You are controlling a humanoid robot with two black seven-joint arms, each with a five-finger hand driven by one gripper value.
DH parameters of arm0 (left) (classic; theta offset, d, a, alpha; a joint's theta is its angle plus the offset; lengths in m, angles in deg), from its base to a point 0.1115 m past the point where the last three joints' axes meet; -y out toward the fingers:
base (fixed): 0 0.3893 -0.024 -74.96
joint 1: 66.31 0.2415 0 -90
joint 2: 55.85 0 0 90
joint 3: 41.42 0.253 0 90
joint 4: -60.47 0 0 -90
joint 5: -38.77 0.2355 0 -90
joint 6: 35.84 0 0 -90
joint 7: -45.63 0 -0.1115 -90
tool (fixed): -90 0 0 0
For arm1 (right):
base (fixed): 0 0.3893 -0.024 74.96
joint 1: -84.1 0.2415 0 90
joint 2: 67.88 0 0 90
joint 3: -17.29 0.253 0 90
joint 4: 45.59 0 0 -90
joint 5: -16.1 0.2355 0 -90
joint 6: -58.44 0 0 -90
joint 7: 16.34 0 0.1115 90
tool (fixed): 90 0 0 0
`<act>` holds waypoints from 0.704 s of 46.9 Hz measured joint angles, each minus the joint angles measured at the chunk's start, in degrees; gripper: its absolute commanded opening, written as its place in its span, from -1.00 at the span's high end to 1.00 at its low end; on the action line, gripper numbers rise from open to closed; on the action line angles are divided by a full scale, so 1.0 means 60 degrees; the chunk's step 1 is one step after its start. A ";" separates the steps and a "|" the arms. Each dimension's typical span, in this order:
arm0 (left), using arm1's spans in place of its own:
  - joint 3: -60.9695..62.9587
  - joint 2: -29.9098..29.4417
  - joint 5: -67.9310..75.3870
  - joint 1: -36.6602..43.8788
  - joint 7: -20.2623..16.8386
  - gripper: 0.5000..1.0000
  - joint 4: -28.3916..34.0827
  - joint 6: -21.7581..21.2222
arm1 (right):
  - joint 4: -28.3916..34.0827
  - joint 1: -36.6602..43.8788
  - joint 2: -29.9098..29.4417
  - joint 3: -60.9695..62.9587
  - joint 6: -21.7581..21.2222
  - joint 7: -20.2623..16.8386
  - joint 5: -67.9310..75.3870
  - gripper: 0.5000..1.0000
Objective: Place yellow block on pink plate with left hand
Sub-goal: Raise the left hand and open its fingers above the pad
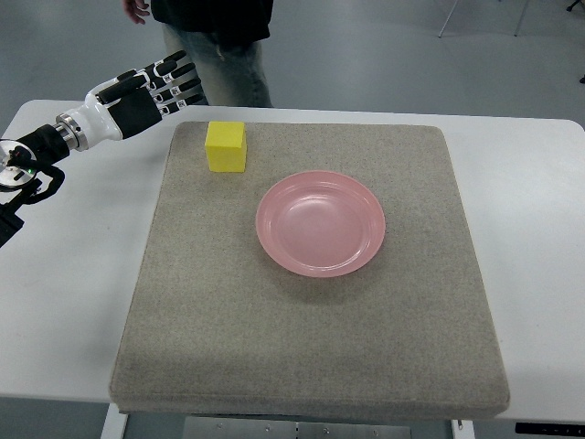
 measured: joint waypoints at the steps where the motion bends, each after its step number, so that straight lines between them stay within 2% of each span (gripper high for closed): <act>1: 0.0001 0.0003 0.0000 -0.0004 0.0000 -0.98 0.0000 0.0000 | 0.0001 0.0000 0.0000 0.0001 0.0001 -0.0001 0.0000 -0.69; 28: 0.0028 0.0081 -0.0012 -0.0440 -0.0210 -0.98 -0.0077 0.0000 | -0.0003 -0.0002 0.0000 0.0001 0.0003 -0.0001 0.0001 -0.69; 33: 0.0015 0.0075 -0.0018 -0.0529 -0.0413 -0.98 -0.0010 -0.0095 | -0.0004 0.0000 0.0000 -0.0003 0.0003 0.0000 0.0001 -0.69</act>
